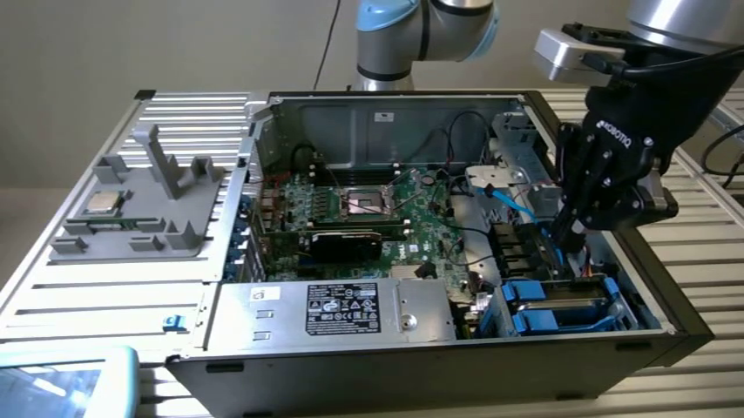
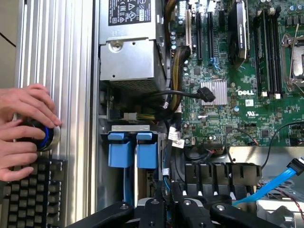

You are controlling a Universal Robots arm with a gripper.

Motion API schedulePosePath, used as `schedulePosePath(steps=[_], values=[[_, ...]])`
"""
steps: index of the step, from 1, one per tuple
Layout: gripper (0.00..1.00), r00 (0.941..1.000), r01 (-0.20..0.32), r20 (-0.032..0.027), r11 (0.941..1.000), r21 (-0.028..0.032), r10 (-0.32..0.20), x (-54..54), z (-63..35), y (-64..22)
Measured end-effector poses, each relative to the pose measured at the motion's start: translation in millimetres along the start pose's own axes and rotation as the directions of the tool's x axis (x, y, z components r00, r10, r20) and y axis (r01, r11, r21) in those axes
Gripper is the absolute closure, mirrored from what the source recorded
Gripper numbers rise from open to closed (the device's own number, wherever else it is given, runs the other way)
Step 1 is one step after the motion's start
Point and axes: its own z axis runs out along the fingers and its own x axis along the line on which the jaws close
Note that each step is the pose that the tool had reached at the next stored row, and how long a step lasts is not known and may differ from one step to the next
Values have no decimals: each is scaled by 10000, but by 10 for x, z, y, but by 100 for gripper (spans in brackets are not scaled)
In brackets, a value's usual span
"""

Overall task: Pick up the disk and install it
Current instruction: 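Insert the first disk wire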

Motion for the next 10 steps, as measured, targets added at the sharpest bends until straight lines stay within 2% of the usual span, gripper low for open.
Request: schedulePosePath(steps=[3, 5, 6, 10], values=[[84, 10000, 4, 47, 10000, -1, -4, 80, 12, -3], [84, 10000, 6, 99, 10000, 14, -6, 120, 29, -4], [84, 9999, 9, 146, 10000, 21, -9, 134, 37, 3], [84, 9989, 40, 474, 10000, 28, -41, 194, 74, 53]])
